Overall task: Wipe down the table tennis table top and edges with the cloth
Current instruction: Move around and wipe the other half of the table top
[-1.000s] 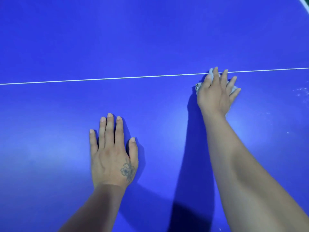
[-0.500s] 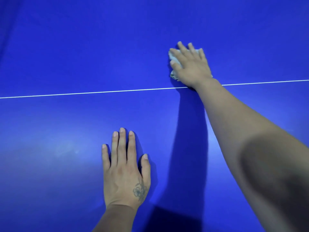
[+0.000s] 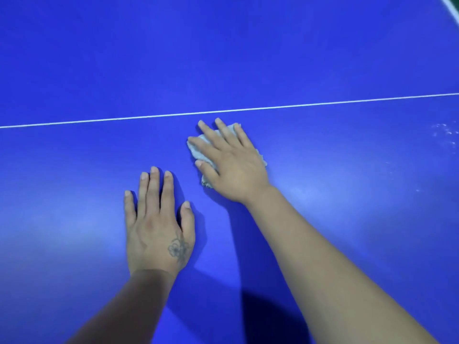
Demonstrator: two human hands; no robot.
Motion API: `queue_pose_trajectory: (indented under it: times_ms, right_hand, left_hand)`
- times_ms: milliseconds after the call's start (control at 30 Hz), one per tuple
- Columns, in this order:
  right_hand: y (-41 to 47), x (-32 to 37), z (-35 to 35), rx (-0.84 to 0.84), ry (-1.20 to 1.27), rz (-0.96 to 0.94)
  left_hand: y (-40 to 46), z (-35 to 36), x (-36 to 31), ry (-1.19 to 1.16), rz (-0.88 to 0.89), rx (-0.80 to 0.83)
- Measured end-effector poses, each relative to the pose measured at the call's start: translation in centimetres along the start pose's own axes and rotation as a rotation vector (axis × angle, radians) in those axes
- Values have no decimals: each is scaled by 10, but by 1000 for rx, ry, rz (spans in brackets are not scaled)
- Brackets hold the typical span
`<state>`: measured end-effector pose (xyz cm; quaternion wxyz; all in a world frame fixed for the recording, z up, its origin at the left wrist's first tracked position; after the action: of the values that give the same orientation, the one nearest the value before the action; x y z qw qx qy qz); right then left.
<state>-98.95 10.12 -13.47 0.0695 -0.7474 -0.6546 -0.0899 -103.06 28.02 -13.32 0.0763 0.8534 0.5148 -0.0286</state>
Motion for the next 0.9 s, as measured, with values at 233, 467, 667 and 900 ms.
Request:
queue_pose_trajectory:
  times_ms: [233, 467, 667, 900]
  right_hand:
    - [-90, 15, -1, -67, 1, 117]
    - [-182, -24, -9, -62, -26, 347]
    - [-161, -101, -25, -93, -53, 673]
    - [-53, -131, -30, -50, -2, 805]
  left_hand:
    - [-3, -4, -2, -2, 15, -28]
    - [-2, -3, -2, -7, 14, -3]
    - [-3, -3, -4, 16, 67, 29]
    - [-2, -1, -5, 9, 110, 47]
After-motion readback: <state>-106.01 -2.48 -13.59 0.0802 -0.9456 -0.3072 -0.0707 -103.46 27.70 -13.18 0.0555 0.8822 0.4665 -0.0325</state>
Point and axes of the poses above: each hand's wrist, its own y-axis towards the middle knuckle, its own z-axis out of the palm, x = y × z, the point moved 8 cm from there along y, towards the middle knuckle, and after that the axes turned 8 degrees about z, right-handed, at the moved point
